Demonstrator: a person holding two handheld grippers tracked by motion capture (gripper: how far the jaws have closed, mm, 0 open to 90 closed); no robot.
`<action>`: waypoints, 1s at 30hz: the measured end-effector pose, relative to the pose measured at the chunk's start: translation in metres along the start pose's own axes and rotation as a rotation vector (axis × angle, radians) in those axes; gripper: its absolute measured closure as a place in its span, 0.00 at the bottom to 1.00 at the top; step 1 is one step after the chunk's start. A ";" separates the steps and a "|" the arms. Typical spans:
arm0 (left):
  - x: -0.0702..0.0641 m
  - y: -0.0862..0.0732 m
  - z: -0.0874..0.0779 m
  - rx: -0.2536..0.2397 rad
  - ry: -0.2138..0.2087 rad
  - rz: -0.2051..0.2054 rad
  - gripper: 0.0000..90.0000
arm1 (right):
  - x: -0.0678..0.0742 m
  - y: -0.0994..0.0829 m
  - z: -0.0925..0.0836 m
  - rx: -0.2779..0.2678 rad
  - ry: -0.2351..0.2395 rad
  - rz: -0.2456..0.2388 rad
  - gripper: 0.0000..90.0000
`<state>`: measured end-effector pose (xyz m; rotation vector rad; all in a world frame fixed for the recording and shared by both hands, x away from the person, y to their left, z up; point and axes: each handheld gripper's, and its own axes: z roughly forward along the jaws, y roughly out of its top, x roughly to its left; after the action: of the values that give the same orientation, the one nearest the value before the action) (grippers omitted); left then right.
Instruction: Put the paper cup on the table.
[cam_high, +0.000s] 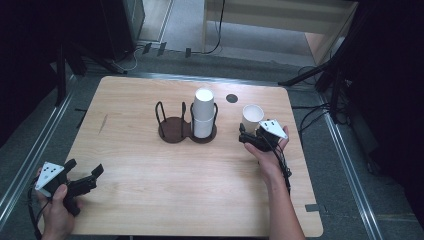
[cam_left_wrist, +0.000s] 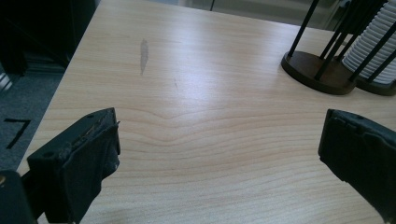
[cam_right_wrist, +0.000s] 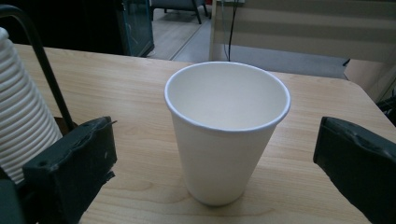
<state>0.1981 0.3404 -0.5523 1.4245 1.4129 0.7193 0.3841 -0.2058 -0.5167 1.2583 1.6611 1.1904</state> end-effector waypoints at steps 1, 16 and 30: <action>0.000 0.000 0.000 -0.001 0.000 0.000 0.00 | 0.000 0.000 -0.002 0.002 0.001 -0.001 0.00; 0.000 0.000 0.000 -0.002 0.000 0.003 0.00 | -0.005 0.005 -0.035 -0.038 0.020 -0.017 0.00; 0.000 0.000 0.000 -0.004 -0.001 0.000 0.00 | -0.013 0.009 -0.061 -0.072 0.009 -0.018 0.00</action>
<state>0.1981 0.3400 -0.5524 1.4216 1.4101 0.7202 0.3343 -0.2322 -0.4893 1.1924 1.6185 1.2356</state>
